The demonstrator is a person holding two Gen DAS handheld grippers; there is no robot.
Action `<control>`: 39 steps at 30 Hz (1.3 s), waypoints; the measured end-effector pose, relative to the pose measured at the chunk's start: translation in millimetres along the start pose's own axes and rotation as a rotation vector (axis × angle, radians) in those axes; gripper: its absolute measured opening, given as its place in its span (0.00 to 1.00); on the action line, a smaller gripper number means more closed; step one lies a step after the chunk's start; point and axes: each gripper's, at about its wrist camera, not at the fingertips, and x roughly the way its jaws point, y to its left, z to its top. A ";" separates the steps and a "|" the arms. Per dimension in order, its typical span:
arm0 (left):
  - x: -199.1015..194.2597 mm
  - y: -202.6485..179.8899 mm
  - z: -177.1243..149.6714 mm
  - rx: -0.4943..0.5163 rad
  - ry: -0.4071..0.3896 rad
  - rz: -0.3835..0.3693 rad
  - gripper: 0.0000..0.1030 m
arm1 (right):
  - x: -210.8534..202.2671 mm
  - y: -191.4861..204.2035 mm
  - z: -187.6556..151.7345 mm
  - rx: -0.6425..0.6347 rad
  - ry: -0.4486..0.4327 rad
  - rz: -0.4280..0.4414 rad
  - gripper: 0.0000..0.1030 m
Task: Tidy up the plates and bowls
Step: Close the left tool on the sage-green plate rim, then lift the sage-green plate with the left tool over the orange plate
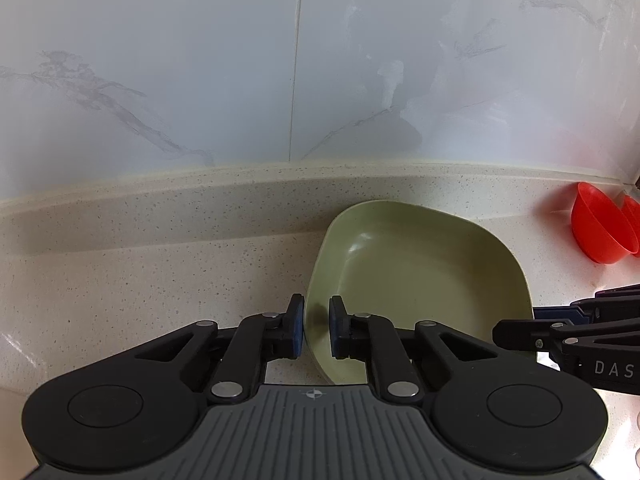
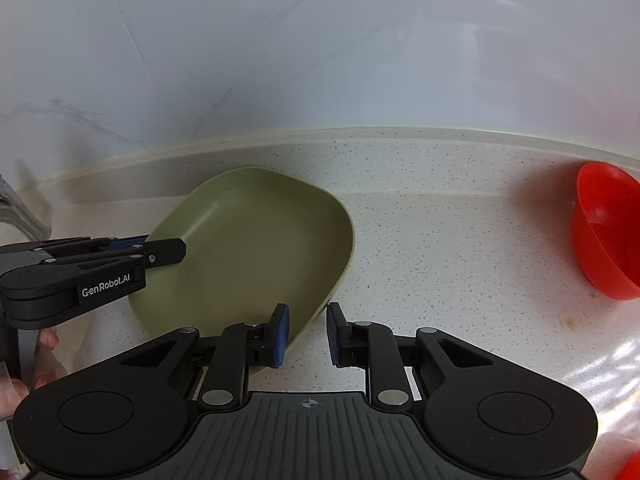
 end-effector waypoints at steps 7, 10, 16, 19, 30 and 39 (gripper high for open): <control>1.7 -7.1 3.3 0.034 0.011 -0.001 0.11 | -0.8 -1.1 -0.8 -0.003 -0.004 -0.030 0.14; 0.5 -2.5 5.2 0.018 0.009 -0.007 0.11 | -2.7 0.0 -1.8 -0.011 -0.010 -0.039 0.13; -8.1 3.0 4.1 0.015 0.001 -0.017 0.11 | -10.3 -0.6 -4.1 -0.027 -0.022 -0.051 0.13; -16.1 5.2 2.9 0.018 -0.010 -0.023 0.11 | -15.6 -1.5 -4.8 -0.032 -0.025 -0.052 0.12; -61.7 0.3 -4.3 -0.001 -0.052 -0.018 0.11 | -57.0 -2.4 -13.1 -0.093 -0.055 -0.024 0.12; -100.9 -10.8 -18.5 -0.014 -0.102 -0.001 0.11 | -97.2 -8.4 -30.3 -0.128 -0.078 0.019 0.12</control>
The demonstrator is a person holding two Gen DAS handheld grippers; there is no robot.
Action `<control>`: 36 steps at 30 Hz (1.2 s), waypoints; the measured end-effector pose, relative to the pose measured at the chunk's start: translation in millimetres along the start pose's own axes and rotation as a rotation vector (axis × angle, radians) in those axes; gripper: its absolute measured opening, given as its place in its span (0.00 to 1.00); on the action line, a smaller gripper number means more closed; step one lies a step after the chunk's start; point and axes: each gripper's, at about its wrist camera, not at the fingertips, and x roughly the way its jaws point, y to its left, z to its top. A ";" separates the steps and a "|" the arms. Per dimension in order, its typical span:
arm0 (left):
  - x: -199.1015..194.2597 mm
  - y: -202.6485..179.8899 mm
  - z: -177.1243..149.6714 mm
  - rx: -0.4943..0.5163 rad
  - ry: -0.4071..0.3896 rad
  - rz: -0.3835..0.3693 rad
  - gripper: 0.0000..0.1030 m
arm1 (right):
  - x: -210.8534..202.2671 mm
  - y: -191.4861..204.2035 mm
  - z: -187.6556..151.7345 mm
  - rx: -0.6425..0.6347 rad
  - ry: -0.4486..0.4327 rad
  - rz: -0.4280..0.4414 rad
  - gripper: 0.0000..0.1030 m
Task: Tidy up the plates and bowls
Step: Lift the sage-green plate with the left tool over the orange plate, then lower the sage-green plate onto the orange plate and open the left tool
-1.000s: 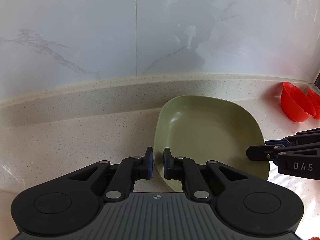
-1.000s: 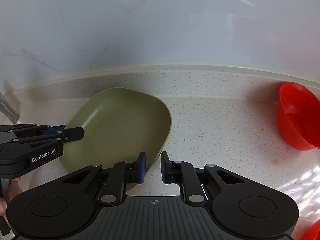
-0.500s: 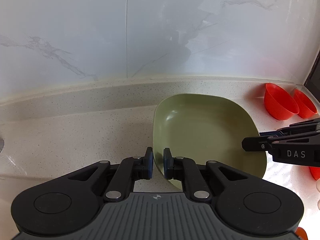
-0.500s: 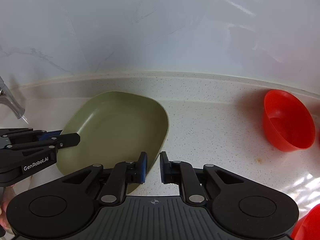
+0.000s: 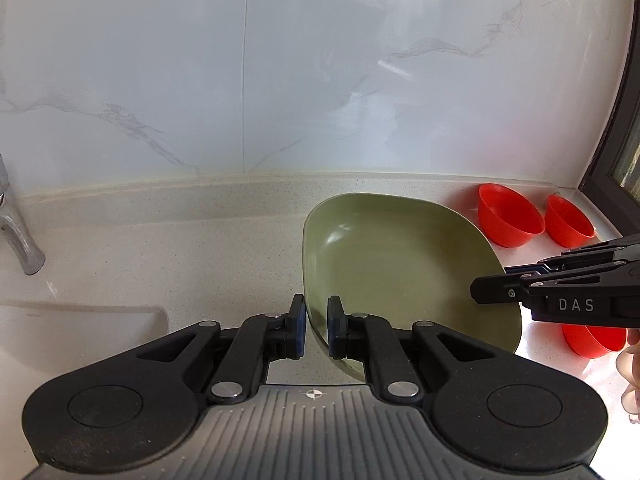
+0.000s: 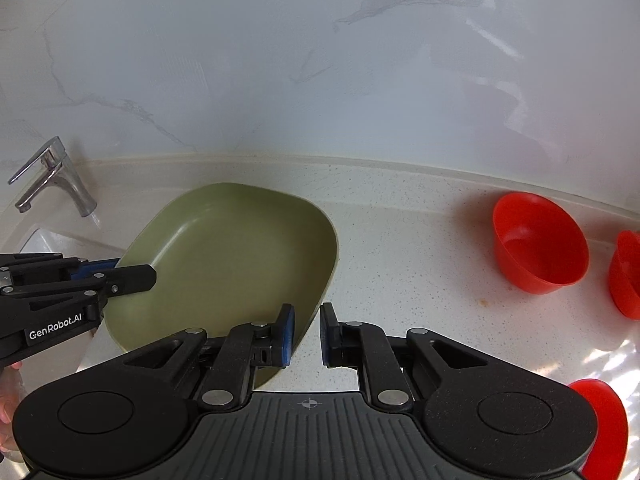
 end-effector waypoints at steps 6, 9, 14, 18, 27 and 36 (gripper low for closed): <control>-24.1 -1.0 -17.2 -0.024 -0.003 -0.029 0.12 | -31.2 0.3 -17.7 -0.037 -0.013 0.036 0.12; -35.0 -1.9 -27.9 -0.040 -0.007 -0.050 0.12 | -45.9 -0.4 -30.4 -0.051 -0.011 0.058 0.12; -44.9 -4.9 -48.2 -0.051 -0.018 -0.061 0.13 | -62.9 -0.9 -54.1 -0.056 0.017 0.071 0.12; -52.0 -1.3 -64.7 -0.098 -0.014 -0.085 0.13 | -67.5 -1.4 -73.4 -0.059 0.044 0.089 0.12; -60.5 -9.3 -99.6 -0.136 0.035 -0.131 0.15 | -76.7 -3.0 -112.0 -0.027 0.088 0.130 0.12; -79.3 -29.4 -125.8 -0.121 0.047 -0.117 0.15 | -78.2 4.3 -130.8 -0.041 0.100 0.137 0.12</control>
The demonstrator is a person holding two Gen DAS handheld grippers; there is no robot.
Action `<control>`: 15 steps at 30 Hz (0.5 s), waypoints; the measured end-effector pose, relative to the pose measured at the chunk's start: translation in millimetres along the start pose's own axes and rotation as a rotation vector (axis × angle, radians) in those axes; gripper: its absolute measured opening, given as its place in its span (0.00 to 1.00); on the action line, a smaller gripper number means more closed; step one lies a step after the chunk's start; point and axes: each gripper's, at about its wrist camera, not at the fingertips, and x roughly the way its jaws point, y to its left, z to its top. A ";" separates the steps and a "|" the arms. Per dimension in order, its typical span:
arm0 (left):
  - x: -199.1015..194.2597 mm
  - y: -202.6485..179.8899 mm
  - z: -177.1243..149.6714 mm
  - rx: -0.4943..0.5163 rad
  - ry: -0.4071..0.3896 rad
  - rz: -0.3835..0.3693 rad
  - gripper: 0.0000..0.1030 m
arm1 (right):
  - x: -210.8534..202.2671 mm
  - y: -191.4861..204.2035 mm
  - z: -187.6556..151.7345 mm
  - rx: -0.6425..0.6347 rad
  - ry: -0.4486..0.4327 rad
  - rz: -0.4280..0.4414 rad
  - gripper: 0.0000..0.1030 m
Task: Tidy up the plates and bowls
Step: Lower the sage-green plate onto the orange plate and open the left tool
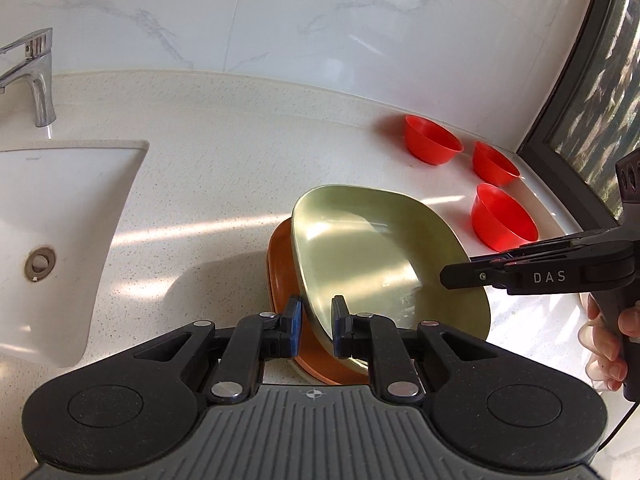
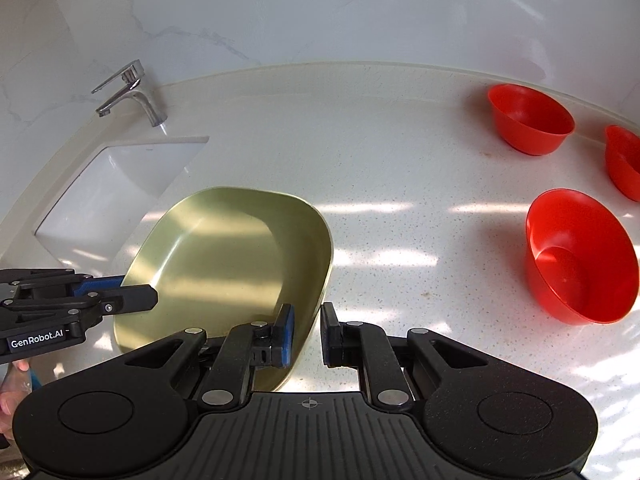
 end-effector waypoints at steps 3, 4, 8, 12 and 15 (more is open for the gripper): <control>-4.3 2.6 -5.1 -0.014 0.001 -0.001 0.15 | 1.8 1.8 -2.8 -0.005 0.005 -0.003 0.12; -4.0 3.4 -6.1 -0.016 0.003 -0.001 0.15 | 2.0 2.7 -2.8 -0.011 0.005 -0.005 0.13; -9.5 5.5 -6.8 -0.021 0.000 -0.008 0.16 | 4.4 5.7 -1.8 -0.035 0.008 -0.014 0.13; -10.2 3.8 -8.6 -0.017 -0.004 -0.010 0.16 | 5.8 6.2 -1.1 -0.039 0.008 -0.015 0.13; -11.6 4.7 -9.1 -0.016 -0.004 -0.017 0.16 | 5.7 7.1 -1.9 -0.042 0.006 -0.018 0.13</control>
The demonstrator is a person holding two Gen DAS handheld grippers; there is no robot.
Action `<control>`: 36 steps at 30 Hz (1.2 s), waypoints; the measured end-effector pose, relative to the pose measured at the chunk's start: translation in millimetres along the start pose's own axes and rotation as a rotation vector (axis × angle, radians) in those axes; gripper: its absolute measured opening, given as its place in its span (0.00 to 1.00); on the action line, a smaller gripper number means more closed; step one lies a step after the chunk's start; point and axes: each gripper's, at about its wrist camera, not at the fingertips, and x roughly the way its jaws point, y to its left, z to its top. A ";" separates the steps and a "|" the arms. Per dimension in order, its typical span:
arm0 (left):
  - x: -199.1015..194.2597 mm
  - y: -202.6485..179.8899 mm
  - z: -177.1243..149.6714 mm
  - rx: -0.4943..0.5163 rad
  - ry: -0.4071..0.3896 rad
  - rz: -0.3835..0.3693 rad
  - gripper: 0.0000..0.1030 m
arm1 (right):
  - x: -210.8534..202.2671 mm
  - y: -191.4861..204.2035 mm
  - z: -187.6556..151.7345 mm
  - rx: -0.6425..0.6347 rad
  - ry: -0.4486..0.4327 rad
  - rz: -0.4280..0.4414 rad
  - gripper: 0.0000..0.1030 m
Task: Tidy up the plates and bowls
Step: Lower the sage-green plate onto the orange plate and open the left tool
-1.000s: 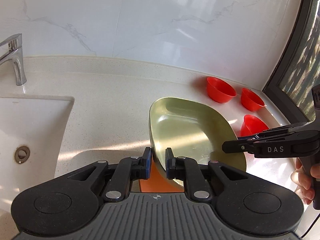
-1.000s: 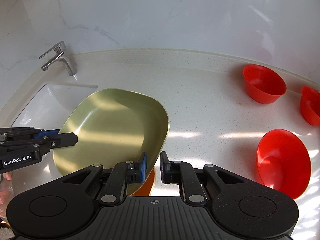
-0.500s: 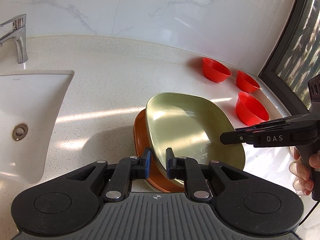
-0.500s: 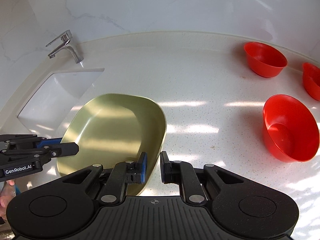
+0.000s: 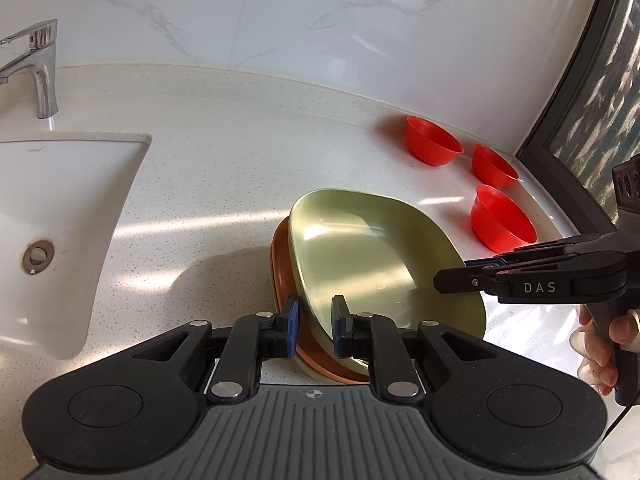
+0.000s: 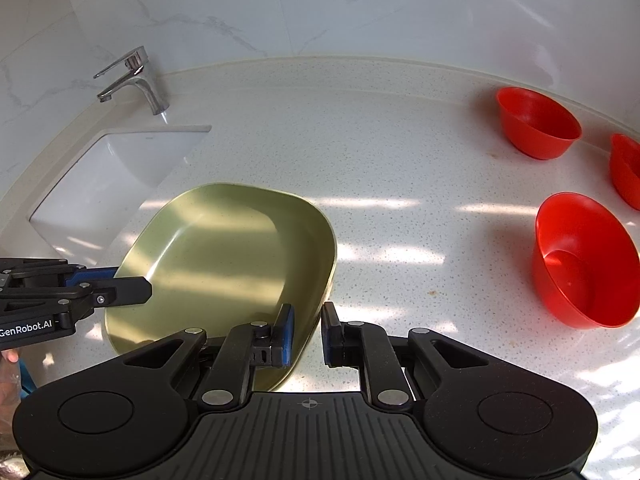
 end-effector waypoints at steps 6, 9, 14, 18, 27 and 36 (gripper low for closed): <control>-2.7 1.2 0.9 -0.005 0.002 -0.010 0.16 | 0.5 -0.6 -1.3 -0.007 0.004 0.002 0.13; -4.5 2.6 1.6 -0.005 0.002 -0.006 0.17 | 1.7 -1.8 -1.6 -0.005 0.009 0.008 0.13; -4.5 6.0 1.2 -0.028 0.005 -0.004 0.19 | 2.8 -4.8 -1.5 0.004 0.009 0.012 0.12; -3.3 2.9 -0.6 -0.016 0.014 -0.004 0.19 | 3.5 -5.6 -1.7 -0.001 0.011 0.007 0.12; -19.9 8.8 3.7 -0.013 -0.040 -0.007 0.19 | 3.1 -7.4 -3.1 -0.006 0.013 0.010 0.12; -3.8 7.2 5.2 -0.001 -0.015 -0.016 0.17 | 2.9 -9.4 -4.2 -0.003 0.013 0.016 0.13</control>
